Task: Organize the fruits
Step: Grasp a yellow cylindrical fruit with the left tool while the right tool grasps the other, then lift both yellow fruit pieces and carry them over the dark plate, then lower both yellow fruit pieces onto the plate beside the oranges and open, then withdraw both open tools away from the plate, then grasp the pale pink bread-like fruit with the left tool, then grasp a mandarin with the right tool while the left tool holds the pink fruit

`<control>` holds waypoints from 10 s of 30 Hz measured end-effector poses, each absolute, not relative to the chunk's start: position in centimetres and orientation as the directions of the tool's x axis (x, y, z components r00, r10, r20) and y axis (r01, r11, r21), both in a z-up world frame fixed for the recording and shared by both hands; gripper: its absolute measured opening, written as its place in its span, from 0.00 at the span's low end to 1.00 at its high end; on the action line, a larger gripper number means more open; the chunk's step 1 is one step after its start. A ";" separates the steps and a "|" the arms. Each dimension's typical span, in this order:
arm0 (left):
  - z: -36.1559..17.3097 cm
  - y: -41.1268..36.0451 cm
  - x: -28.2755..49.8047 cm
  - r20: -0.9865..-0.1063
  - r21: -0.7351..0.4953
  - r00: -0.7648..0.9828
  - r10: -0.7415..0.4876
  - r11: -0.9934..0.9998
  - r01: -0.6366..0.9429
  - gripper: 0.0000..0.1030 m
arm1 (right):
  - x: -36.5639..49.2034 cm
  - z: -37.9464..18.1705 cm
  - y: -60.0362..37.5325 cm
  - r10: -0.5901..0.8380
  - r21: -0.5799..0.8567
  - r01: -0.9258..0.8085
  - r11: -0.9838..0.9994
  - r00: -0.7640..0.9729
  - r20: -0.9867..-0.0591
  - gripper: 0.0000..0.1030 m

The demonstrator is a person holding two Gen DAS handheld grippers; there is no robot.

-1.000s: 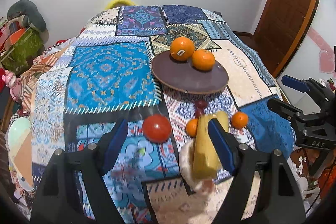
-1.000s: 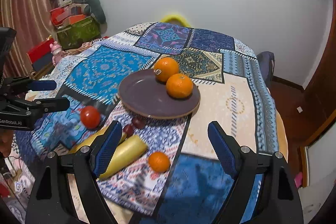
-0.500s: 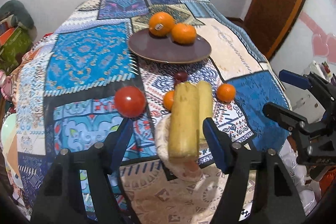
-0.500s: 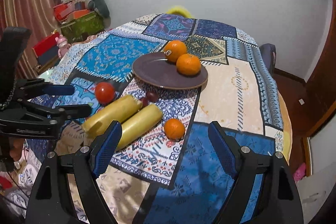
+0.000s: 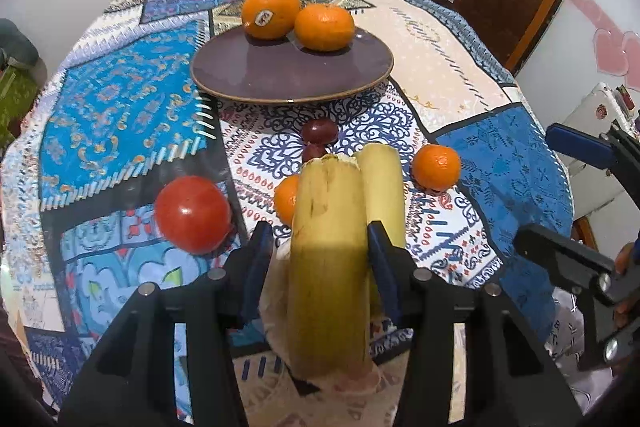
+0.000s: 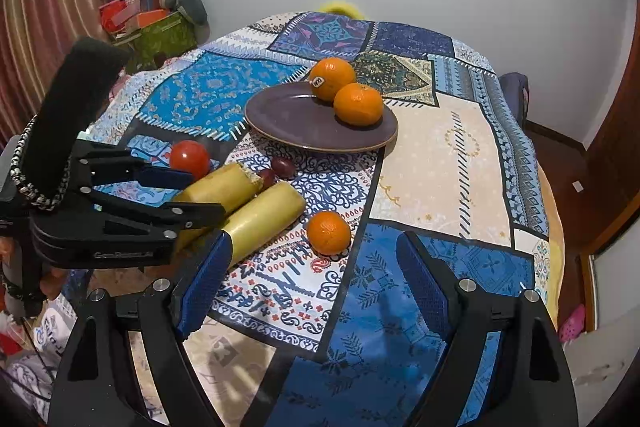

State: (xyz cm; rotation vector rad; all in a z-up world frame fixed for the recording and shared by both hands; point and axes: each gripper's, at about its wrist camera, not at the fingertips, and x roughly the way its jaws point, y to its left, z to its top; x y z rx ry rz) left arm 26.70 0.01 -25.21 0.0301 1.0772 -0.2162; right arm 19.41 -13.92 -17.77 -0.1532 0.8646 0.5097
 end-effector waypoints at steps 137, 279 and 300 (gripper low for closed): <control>-20.0 8.5 36.8 -0.724 -0.221 0.659 -0.201 0.974 0.054 0.36 | 37.6 -21.7 -4.6 0.436 0.126 -0.595 0.794 0.413 -0.800 0.33; -28.1 2.1 24.8 -0.906 -0.091 0.386 -0.173 0.971 0.221 0.48 | 24.6 -24.4 -13.3 0.370 0.166 -0.460 0.872 0.400 -0.838 0.59; -27.3 2.1 25.1 -0.913 -0.061 0.380 -0.147 0.972 0.228 0.41 | 25.0 -23.8 -13.9 0.402 0.218 -0.437 0.873 0.390 -0.828 0.32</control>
